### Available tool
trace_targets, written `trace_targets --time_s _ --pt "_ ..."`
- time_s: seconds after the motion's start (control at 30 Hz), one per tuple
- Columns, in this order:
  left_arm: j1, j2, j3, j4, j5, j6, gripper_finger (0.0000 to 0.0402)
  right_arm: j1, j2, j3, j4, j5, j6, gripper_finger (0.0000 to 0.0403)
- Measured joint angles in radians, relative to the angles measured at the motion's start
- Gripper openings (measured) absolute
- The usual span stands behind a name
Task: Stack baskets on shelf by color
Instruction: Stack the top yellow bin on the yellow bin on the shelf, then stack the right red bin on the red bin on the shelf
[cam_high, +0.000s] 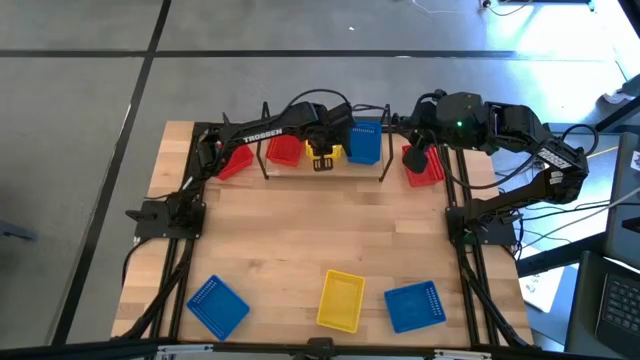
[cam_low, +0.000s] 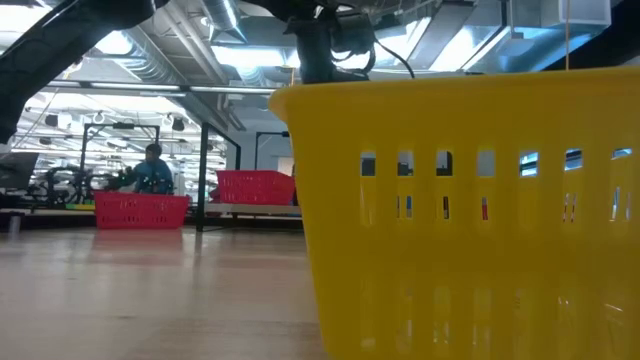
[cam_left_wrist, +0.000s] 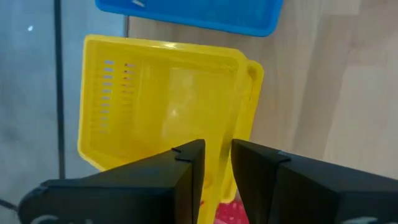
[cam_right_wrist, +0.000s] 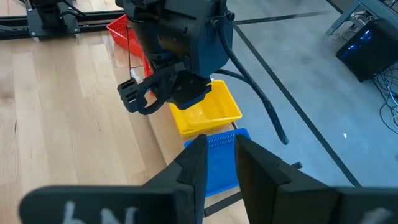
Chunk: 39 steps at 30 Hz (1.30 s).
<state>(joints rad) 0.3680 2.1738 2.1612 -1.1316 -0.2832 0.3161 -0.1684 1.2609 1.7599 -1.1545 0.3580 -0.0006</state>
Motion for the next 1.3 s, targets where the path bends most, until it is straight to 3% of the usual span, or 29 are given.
trace_targets --time_s 0.47,0.77,1.07,1.3 --pt "-0.075 -0.123 0.001 -0.01 -0.012 -0.018 0.0067 0.0 -0.004 0.0 -0.052 -0.026 0.012 0.0079" --pt "-0.136 -0.271 0.001 -0.028 0.046 -0.241 0.0067 0.0 -0.031 -0.011 -0.312 -0.038 0.263 0.0079" --pt "-0.209 -0.346 0.001 -0.058 0.043 -0.431 0.0067 0.0 -0.183 -0.323 -0.285 -0.089 0.409 0.0079" --pt "-0.255 -0.356 0.0 -0.064 0.042 -0.545 0.0067 -0.045 -0.251 -0.582 -0.169 -0.182 0.664 0.0079"
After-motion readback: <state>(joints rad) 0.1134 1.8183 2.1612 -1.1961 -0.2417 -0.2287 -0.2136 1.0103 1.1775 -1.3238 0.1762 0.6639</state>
